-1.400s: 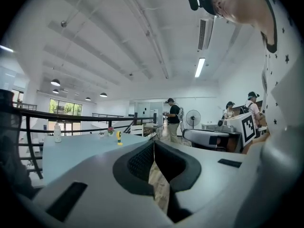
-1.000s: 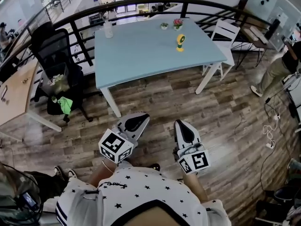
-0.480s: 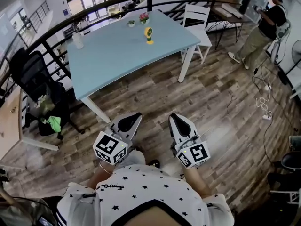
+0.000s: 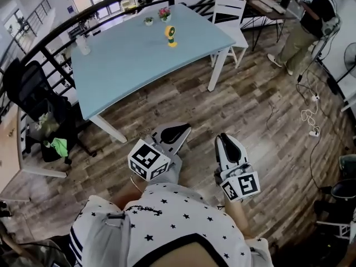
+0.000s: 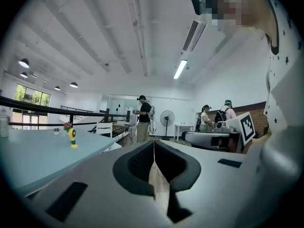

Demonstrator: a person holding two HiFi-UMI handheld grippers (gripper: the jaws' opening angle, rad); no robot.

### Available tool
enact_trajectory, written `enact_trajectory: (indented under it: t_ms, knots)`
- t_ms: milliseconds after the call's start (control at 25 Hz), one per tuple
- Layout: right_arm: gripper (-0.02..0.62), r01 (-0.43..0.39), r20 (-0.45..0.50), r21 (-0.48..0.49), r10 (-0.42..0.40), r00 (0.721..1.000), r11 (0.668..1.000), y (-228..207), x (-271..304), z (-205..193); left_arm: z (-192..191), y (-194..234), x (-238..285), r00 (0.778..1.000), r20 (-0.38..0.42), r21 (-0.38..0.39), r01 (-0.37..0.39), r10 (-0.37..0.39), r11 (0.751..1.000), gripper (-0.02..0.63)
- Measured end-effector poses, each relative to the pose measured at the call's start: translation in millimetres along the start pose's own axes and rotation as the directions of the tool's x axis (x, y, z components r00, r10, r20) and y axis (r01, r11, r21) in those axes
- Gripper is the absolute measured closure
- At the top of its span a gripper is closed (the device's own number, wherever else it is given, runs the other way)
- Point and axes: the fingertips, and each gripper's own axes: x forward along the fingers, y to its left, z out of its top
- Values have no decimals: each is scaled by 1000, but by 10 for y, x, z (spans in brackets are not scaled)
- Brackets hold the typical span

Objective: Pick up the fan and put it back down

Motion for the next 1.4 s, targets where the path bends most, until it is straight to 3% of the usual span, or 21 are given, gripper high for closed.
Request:
enact_trajectory:
  t_ms: [160,320,640,1160,1400]
  knots:
    - [555,33,-20,-21,-33,999,999,-289,230,4,94,189,350,998,34,-1,49,-49,999,577]
    - [555,46,-31,-16,-46,998,999,-536,618,27,122,578,613,998,31,-22,49,-49,999,577]
    - [545,-3,-59,-12,2,998,1000,-791,1500,95,301,1337,978,998,58,-41,33,-30,999,577]
    - [531,-115,-99,-8,113,989,993,-959,3009,-6,338,2774,1041,992,46,-56,-113,115,992,577]
    - [528,-134,-113,1,133,985,991,-1005,3402,-101,370,3186,1006,984,66,-48,-162,165,986,577]
